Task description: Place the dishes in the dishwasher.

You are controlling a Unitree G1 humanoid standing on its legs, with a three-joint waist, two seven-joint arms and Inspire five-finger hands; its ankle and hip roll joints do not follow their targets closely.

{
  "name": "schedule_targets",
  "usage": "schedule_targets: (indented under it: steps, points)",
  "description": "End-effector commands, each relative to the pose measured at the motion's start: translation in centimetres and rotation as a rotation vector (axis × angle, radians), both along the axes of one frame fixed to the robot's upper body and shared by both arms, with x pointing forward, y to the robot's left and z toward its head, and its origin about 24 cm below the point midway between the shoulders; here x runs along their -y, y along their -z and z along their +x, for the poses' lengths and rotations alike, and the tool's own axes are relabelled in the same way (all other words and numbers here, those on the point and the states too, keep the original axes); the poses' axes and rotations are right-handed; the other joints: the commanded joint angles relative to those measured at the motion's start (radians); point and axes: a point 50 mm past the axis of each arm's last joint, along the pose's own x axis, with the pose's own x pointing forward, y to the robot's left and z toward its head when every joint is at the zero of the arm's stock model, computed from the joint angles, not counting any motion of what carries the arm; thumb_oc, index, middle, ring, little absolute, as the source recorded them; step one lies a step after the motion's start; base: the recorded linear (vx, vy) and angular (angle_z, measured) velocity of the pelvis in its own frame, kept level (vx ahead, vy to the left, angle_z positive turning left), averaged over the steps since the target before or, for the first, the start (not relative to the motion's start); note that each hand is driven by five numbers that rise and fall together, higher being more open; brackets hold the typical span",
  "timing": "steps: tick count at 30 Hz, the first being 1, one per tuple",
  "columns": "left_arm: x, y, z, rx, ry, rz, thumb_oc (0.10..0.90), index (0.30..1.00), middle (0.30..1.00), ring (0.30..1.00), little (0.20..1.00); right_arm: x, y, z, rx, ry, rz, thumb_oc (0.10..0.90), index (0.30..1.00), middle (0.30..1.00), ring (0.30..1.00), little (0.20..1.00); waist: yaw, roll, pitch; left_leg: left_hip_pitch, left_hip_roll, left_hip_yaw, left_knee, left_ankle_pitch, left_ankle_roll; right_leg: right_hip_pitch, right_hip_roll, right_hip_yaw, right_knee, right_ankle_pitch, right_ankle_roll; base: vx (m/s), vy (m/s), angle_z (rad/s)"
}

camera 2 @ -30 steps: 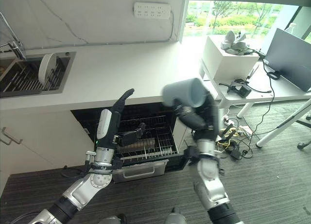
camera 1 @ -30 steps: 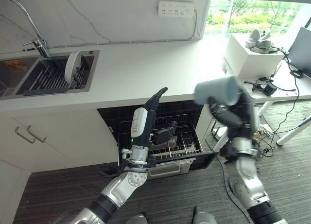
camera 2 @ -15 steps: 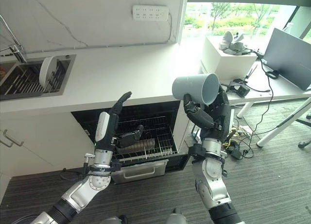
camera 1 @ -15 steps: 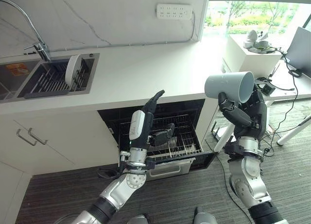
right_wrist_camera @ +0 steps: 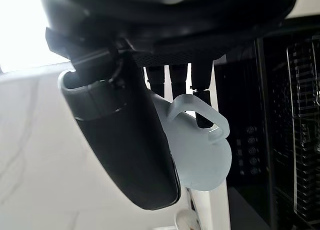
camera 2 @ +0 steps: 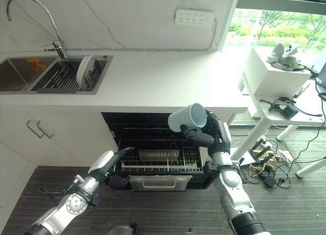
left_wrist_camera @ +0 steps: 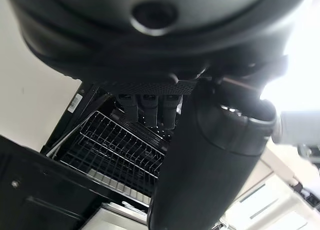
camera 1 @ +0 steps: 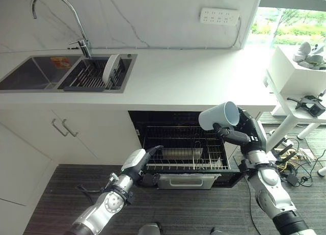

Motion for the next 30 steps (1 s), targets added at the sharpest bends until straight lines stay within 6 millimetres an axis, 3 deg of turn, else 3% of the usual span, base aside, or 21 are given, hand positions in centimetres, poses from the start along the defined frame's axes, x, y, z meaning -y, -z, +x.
schedule_targets:
  steps: [1, 8, 13, 20, 30]
  points:
    - [2.3, -5.5, 2.6, 0.256, 0.133, -0.039, 0.800, 0.900, 0.900, 0.900, 0.900, 0.7, -6.0, 1.9, 0.266, -0.022, -0.059, 0.400, 0.300, 0.300, 0.300, 0.300, -0.006, 0.013, 0.003, 0.091, 0.048, 0.024, -0.058, -0.085, -0.030, 0.014, 0.027, -0.020, 0.107, -0.197, 0.003, 0.05, -0.004, 0.25]
    - [2.1, -6.5, 2.9, 0.294, 0.188, 0.027, 0.800, 0.900, 0.900, 0.900, 0.900, 1.6, -6.0, 2.8, 0.207, -0.017, -0.207, 0.400, 0.300, 0.300, 0.300, 0.300, 0.018, 0.040, 0.043, 0.059, 0.037, -0.032, -0.058, -0.056, -0.038, 0.023, 0.044, -0.043, 0.107, -0.199, -0.017, 0.03, 0.003, 0.21]
    - [2.2, -6.9, 2.8, 0.297, 0.238, 0.047, 0.800, 0.900, 0.900, 0.900, 0.900, 3.3, -4.4, 3.8, 0.104, 0.057, -0.309, 0.400, 0.300, 0.300, 0.300, 0.300, 0.035, 0.058, 0.056, 0.040, 0.021, -0.050, -0.058, -0.047, -0.041, 0.021, 0.041, -0.049, 0.107, -0.198, -0.018, 0.01, 0.005, 0.19]
    - [2.1, -7.1, 2.4, 0.283, 0.278, 0.057, 0.800, 0.900, 0.900, 0.900, 0.900, 5.1, -2.4, 3.8, -0.017, 0.081, -0.424, 0.400, 0.300, 0.300, 0.300, 0.300, 0.038, 0.078, 0.065, 0.041, 0.007, -0.053, -0.058, -0.043, -0.037, 0.023, 0.035, -0.042, 0.107, -0.191, -0.015, 0.04, 0.016, 0.03]
    - [1.9, -8.9, 3.2, 0.339, 0.316, 0.069, 0.800, 0.900, 0.900, 0.900, 0.900, 8.4, -2.7, 5.1, -0.133, 0.141, -0.570, 0.400, 0.300, 0.300, 0.300, 0.300, 0.042, 0.115, 0.120, -0.005, -0.017, -0.062, -0.058, -0.025, -0.032, -0.015, 0.030, -0.027, 0.107, -0.177, -0.012, -0.02, 0.010, 0.01]
